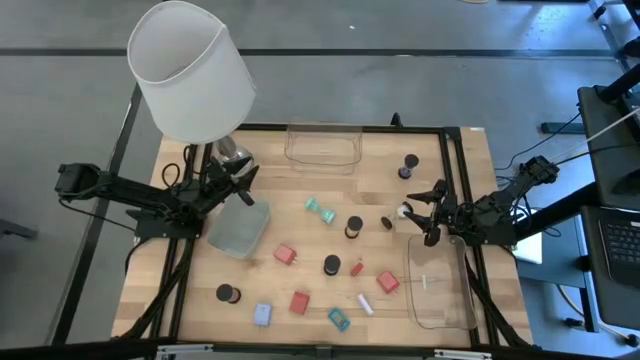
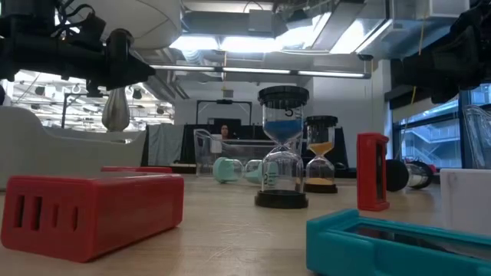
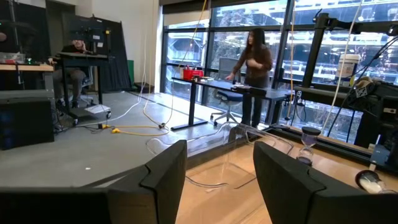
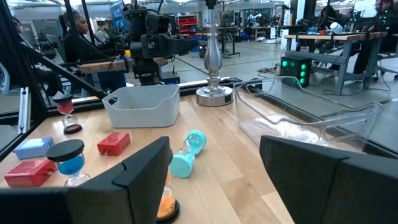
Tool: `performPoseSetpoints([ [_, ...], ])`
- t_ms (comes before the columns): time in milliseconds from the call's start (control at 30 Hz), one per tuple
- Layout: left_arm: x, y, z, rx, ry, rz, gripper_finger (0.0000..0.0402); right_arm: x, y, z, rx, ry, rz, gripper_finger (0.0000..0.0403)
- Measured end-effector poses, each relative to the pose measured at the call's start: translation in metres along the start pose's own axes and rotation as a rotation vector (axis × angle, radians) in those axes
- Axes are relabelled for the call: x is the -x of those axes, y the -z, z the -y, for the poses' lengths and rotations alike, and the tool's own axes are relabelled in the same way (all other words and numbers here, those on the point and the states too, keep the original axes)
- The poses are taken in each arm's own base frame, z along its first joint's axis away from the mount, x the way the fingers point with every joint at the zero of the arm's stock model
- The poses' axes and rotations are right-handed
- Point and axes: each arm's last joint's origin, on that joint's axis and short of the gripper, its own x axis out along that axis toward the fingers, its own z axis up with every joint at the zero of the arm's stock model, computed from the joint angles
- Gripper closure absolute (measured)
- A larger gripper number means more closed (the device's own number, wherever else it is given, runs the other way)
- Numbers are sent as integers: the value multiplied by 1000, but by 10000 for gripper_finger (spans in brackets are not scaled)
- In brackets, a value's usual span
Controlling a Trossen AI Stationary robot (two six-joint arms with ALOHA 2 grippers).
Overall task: Pick & Place Office items
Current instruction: Put the white hourglass into the top transparent bin
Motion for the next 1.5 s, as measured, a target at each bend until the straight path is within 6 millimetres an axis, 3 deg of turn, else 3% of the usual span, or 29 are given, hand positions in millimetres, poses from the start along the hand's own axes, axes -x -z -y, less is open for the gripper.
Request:
performPoseSetpoints([
  [233,0,0,0,1,0,1,219,0,0,0,-12,0,0,147],
  [500,0,0,0,1,0,1,219,0,-1,0,-171,8,11,147],
  [900,0,0,0,0,0,0,219,1,-2,7,-196,260,65,147],
  [1500,0,0,0,0,0,0,219,1,-2,5,-222,181,50,147],
])
